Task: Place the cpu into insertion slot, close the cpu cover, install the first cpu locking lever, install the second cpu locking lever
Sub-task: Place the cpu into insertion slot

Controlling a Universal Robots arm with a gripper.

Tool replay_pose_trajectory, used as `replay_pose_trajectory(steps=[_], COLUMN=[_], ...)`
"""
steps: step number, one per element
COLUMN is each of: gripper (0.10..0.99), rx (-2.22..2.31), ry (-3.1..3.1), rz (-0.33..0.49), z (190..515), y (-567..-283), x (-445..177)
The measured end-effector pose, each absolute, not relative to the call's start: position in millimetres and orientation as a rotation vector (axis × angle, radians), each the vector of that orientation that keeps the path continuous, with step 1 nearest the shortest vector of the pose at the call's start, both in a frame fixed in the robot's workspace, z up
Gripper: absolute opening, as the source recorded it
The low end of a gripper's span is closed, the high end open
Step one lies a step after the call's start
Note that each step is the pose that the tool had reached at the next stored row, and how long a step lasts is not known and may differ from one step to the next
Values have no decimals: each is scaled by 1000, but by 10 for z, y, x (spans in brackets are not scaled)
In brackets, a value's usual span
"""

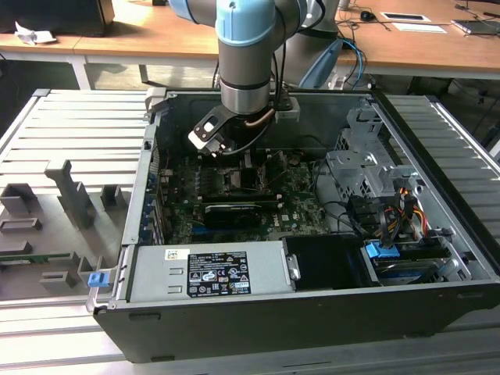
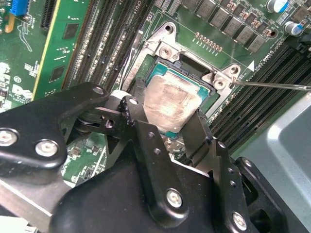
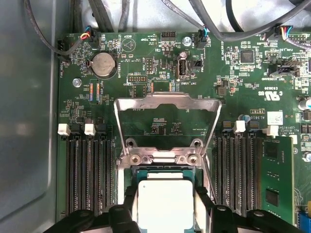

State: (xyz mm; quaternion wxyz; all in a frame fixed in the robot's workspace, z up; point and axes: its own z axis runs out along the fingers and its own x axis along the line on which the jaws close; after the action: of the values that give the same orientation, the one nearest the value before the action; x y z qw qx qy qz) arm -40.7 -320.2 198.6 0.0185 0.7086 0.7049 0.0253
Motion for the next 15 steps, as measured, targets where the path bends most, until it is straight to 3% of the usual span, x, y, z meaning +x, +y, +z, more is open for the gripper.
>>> replay_pose_trajectory(steps=[1,15], gripper=[612,612], rx=[2200,2202], ry=[2189,2191], rz=[78,78], z=[1987,2103], y=[-3202,-3202], x=[-407,-408])
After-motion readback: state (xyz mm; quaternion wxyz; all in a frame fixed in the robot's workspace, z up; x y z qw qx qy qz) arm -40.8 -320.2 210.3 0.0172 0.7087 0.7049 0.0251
